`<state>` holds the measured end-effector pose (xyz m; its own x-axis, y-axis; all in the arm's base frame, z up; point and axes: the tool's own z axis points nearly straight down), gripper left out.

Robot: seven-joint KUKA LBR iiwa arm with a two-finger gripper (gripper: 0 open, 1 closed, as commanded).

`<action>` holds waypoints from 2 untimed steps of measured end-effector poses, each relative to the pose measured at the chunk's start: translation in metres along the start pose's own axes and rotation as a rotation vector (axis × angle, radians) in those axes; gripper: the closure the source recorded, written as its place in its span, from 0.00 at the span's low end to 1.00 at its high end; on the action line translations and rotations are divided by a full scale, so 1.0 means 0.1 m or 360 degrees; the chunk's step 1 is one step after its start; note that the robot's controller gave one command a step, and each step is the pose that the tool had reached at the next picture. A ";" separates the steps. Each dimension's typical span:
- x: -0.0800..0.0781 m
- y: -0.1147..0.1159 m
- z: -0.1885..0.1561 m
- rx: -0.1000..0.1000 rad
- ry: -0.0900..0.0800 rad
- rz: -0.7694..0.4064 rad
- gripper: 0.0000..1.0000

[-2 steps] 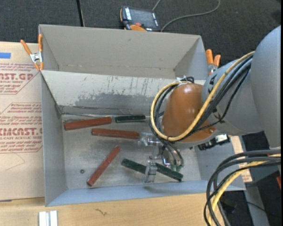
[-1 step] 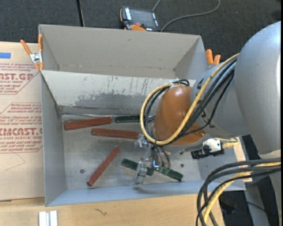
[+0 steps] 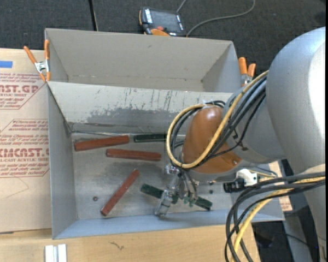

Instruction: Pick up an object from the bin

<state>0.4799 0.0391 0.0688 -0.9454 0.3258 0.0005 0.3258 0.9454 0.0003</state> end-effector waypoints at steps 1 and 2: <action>0.00 0.01 0.00 0.0000 -0.0001 -0.0001 0.00; 0.00 0.01 0.00 -0.0001 -0.0001 -0.0001 1.00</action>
Offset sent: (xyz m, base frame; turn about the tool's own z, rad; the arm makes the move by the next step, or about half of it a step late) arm 0.0000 0.0000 0.0000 0.0000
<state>0.4799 0.0397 0.0691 -0.9457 0.3250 0.0001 0.3250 0.9457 0.0008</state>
